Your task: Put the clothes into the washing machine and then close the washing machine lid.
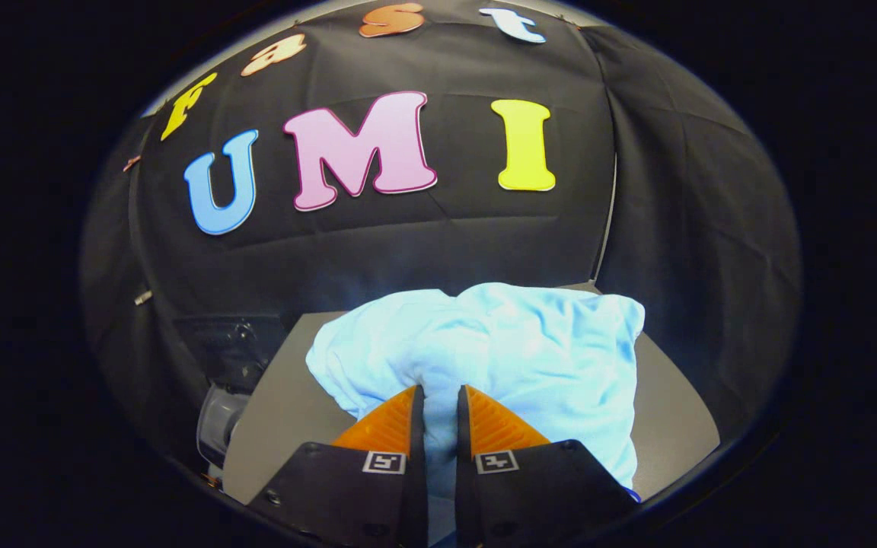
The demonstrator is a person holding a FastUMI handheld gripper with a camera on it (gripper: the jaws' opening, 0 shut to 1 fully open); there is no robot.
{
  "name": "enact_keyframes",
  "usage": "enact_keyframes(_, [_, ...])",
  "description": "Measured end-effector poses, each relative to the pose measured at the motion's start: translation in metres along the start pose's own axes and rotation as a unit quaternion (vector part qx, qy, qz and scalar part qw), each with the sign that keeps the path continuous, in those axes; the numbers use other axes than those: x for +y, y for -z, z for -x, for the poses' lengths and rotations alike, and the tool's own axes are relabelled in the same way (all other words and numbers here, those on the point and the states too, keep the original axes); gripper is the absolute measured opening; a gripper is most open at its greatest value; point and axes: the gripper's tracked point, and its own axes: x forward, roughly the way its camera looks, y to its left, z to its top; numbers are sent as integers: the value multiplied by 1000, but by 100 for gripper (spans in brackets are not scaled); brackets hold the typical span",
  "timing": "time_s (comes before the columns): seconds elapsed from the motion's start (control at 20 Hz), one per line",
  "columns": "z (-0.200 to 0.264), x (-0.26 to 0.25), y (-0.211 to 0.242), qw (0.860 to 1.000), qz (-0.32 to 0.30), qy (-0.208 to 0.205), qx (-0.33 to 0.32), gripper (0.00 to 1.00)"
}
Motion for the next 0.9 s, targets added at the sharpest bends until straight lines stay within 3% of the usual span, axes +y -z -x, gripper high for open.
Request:
enact_keyframes(0.45, [37,21,-51,996,-37,-36,-78,18])
enact_keyframes(0.9, [85,111,-88,988,-36,-107,-109,18])
